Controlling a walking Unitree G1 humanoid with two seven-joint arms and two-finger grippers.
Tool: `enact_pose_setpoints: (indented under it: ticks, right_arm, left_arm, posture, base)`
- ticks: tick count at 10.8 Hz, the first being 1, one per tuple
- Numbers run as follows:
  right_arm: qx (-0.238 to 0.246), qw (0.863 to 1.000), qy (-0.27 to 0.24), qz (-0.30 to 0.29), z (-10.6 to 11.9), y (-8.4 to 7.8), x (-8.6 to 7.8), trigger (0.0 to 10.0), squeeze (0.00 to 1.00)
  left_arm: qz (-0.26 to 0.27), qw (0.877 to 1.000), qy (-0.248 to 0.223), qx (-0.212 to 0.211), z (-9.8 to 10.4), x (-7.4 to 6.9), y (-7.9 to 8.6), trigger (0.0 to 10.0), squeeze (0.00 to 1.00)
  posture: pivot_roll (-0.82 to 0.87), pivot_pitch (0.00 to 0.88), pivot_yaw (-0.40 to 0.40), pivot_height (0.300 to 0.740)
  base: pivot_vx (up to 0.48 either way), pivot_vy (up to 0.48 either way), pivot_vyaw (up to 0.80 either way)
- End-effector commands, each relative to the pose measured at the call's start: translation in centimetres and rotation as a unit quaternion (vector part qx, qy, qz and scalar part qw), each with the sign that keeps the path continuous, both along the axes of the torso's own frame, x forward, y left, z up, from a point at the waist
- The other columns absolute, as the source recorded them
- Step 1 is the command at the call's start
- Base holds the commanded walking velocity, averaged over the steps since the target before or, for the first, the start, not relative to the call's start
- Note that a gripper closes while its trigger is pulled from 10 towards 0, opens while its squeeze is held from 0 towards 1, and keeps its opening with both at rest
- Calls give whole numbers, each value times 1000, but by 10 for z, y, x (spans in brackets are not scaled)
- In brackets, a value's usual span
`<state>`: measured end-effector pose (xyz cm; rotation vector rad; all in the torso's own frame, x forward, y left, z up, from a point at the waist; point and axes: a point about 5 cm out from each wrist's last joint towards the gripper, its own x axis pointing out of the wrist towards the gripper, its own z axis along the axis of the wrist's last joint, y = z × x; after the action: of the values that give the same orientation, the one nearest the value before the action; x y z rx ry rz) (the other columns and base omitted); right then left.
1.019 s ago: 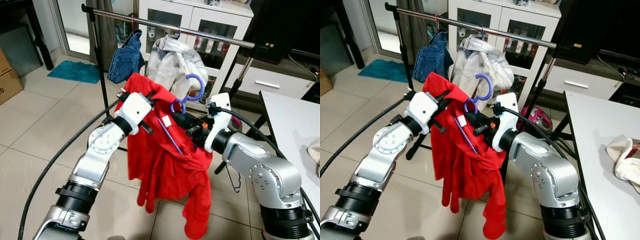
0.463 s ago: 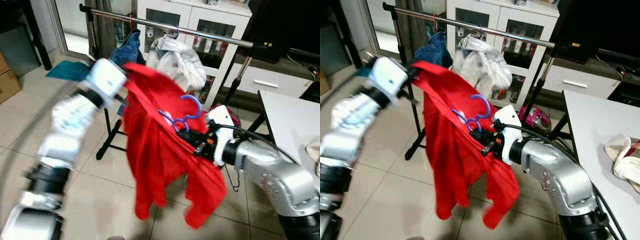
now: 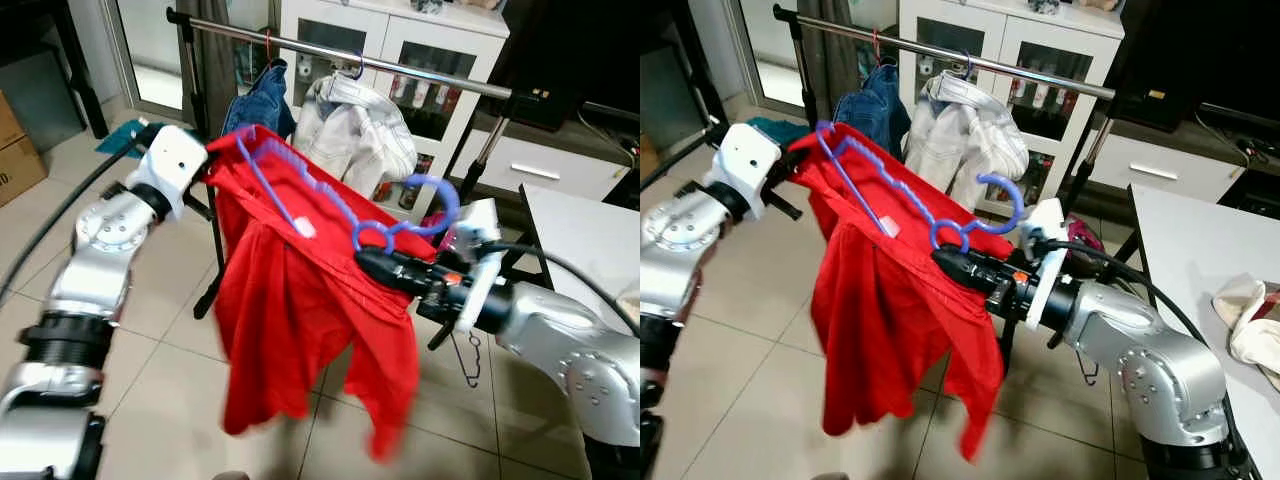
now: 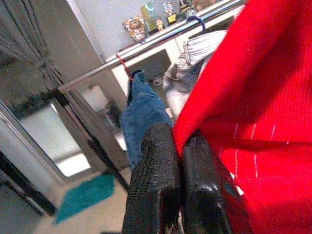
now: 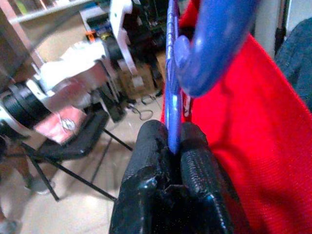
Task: Hang hanger
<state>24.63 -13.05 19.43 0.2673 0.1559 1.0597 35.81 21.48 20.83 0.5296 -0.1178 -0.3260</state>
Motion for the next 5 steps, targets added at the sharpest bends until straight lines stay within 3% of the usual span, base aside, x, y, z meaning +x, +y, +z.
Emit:
enact_pose_setpoints:
  ticks: [1, 2, 3, 5]
  right_arm:
    - [2, 1000, 8, -29, 0, -12, 2, 0, 0]
    - [9, 997, 12, -75, 1, -10, 11, 0, 0]
    - [31, 990, 21, -135, 1, -8, 24, 0, 0]
    - [89, 975, 21, -200, 9, -3, 38, 0, 0]
  left_arm:
    - [19, 999, -5, -49, 9, 2, 9, 0, 0]
    - [-31, 995, 10, -90, 3, -1, -13, 0, 0]
    - [-97, 984, 33, -144, -6, -9, -44, 0, 0]
    - [-189, 965, 64, -168, -15, -23, -89, 0, 0]
  posture:
    - [59, 0, -106, 740]
    - [57, 0, -105, 740]
    - [55, 0, -107, 740]
    - [61, 0, -114, 740]
  base:
    - [0, 0, 0]
    - [0, 0, 0]
    - [0, 0, 0]
    - [0, 0, 0]
